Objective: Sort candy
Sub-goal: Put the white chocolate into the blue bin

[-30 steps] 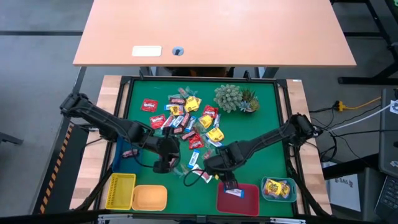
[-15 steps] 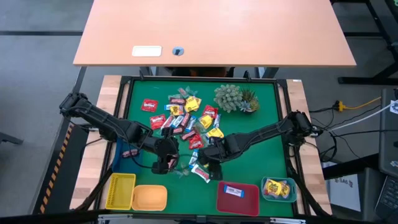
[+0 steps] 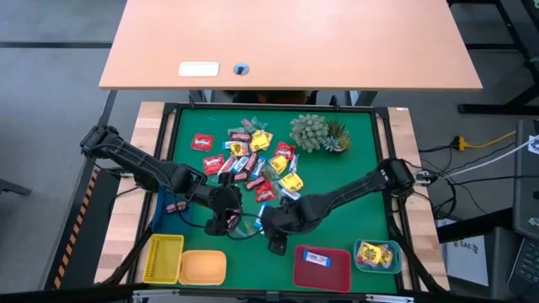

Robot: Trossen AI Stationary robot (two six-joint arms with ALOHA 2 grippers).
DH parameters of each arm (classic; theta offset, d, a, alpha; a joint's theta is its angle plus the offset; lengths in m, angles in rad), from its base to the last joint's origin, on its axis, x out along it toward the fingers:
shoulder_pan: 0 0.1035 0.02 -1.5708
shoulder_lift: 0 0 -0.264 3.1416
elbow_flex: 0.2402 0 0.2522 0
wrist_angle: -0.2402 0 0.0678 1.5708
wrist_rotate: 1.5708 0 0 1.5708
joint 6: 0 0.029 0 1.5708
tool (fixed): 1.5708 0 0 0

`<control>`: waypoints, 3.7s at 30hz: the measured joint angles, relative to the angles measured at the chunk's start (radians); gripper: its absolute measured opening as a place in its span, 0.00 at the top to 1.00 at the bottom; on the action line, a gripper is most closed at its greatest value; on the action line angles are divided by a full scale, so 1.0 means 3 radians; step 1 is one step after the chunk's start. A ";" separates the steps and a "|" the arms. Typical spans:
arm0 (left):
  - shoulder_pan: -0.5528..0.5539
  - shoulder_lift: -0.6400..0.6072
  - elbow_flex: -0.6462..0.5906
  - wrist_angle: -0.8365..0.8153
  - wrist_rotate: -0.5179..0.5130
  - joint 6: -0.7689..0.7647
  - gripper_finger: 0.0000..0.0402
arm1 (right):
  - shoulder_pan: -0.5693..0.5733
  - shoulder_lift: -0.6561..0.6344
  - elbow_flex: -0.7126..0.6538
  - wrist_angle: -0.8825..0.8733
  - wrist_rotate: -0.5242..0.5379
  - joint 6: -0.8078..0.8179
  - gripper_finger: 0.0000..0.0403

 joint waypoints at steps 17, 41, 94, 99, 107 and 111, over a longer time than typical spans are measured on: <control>0.0000 0.0000 0.0000 -0.0021 -0.0012 0.0024 0.65 | 0.0010 0.0152 0.0000 0.0024 -0.0066 0.0161 0.45; 0.0001 0.0000 0.0000 -0.0022 -0.0018 0.0198 0.65 | -0.0178 0.0225 -0.0446 0.0898 -0.0426 -0.0147 0.45; 0.0047 -0.0379 0.0001 -0.0299 -0.0050 0.0458 0.65 | -0.0323 0.0020 -0.0280 0.0532 -0.0595 -0.0630 0.78; -0.0010 -0.0603 0.0001 -0.0490 -0.0052 0.0462 0.65 | -0.0407 -0.0059 -0.0040 0.0133 -0.0563 -0.0759 0.78; -0.0022 -0.0709 0.0001 -0.0546 -0.0064 0.0464 0.65 | -0.0589 -0.0089 0.0656 -0.0415 -0.0618 -0.1223 0.77; -0.0022 -0.0709 0.0001 -0.0545 -0.0081 0.0465 0.65 | -0.0690 -0.0089 0.1090 -0.0758 -0.0621 -0.1518 0.77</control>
